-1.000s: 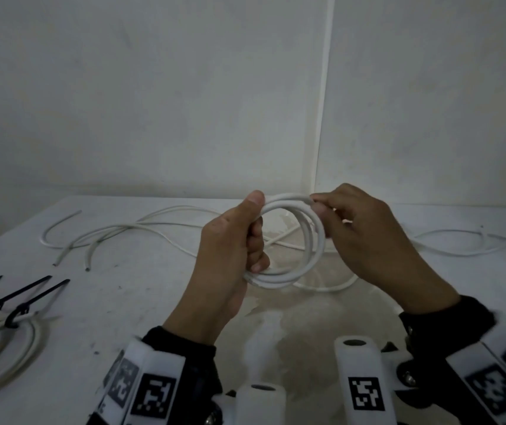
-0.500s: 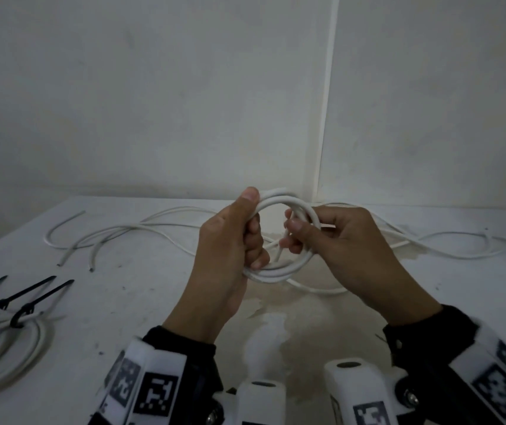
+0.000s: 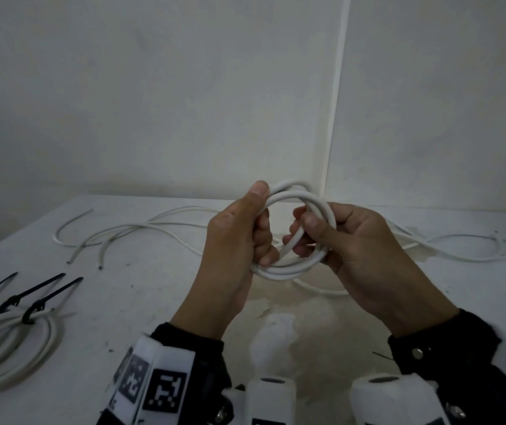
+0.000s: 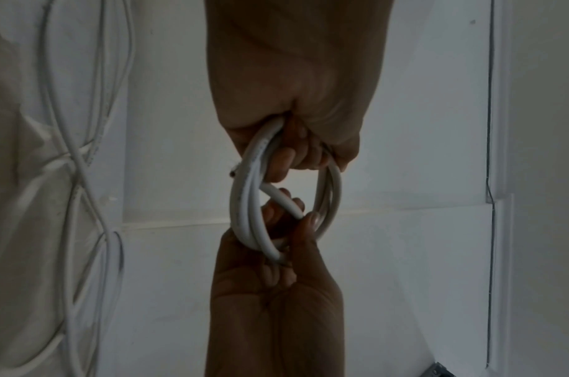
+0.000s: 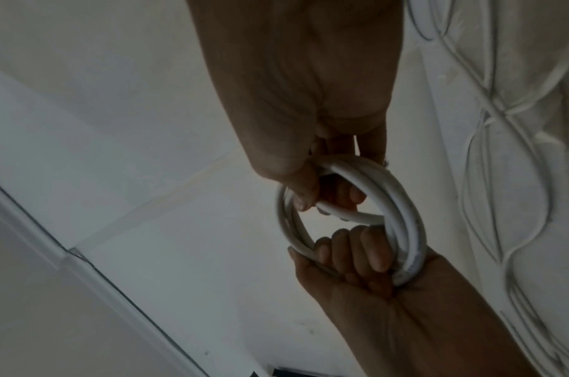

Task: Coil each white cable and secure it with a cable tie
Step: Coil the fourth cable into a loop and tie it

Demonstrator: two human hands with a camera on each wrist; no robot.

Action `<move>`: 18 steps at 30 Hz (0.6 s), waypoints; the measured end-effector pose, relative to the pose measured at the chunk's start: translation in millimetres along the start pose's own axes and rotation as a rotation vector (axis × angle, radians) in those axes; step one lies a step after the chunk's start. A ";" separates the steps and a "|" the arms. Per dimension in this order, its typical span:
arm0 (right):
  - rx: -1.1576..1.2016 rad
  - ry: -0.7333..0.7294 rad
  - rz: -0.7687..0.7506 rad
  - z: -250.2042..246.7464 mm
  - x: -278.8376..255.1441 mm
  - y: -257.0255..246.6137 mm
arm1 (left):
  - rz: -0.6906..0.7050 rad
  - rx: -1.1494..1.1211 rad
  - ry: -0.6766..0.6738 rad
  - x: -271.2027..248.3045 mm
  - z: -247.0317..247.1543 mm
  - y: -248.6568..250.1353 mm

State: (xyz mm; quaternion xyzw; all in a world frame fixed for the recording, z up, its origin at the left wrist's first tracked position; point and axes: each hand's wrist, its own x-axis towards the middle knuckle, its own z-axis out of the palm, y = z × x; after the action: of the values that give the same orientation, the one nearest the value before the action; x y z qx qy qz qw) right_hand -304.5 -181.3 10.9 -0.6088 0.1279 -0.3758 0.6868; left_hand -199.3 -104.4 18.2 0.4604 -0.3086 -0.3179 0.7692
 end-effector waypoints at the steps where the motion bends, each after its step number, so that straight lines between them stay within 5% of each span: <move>1: 0.031 -0.002 -0.004 0.0 -0.2 0.0 | 0.002 -0.008 -0.010 -0.3 0.4 0.3; 16: 0.259 -0.198 0.094 0.9 1.2 -3.3 | -0.002 0.063 0.029 0.0 -2.4 0.2; 18: 0.154 -0.197 0.095 2.1 0.0 -1.7 | 0.006 0.070 0.044 2.0 -5.1 -0.1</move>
State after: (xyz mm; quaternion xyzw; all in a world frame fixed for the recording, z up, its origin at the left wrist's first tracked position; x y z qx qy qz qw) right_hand -303.8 -179.7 12.9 -0.5814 0.0594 -0.2898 0.7579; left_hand -194.1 -103.4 16.5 0.4928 -0.3041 -0.2944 0.7602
